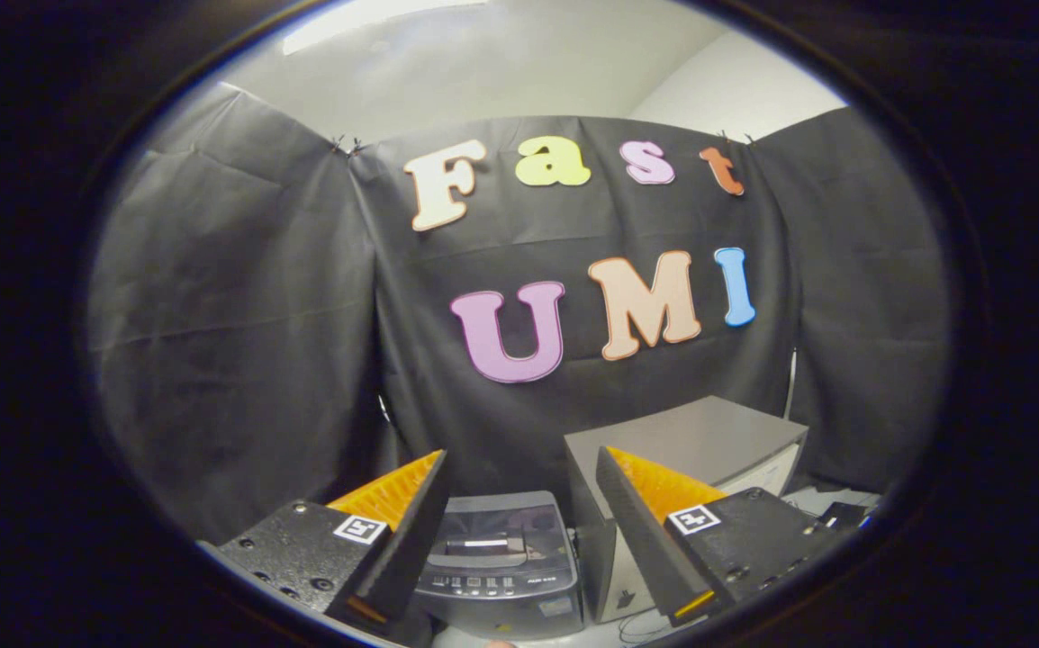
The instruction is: Put the clothes into the washing machine and then close the washing machine lid.
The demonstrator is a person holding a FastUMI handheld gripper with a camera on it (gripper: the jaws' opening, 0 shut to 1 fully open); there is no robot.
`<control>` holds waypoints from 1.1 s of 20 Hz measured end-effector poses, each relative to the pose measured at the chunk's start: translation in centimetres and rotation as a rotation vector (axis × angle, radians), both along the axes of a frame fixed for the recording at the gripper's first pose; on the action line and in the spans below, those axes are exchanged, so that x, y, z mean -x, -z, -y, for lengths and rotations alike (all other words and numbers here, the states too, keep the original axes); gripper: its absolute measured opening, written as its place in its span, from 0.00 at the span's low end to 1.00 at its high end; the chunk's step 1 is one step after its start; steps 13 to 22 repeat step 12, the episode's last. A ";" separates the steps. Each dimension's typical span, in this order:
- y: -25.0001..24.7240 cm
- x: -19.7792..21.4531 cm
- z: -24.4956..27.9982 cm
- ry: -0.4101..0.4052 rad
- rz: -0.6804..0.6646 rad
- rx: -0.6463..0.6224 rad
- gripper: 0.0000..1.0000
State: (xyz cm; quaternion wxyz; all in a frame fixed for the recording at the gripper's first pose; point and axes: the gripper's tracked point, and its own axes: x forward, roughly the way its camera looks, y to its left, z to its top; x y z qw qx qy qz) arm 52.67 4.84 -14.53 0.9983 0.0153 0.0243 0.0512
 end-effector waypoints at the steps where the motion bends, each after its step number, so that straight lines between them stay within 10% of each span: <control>1: 0.7 0.1 -0.1 -0.001 -0.013 0.007 0.98; 22: 1.7 -0.5 0.6 0.035 -0.035 0.026 0.98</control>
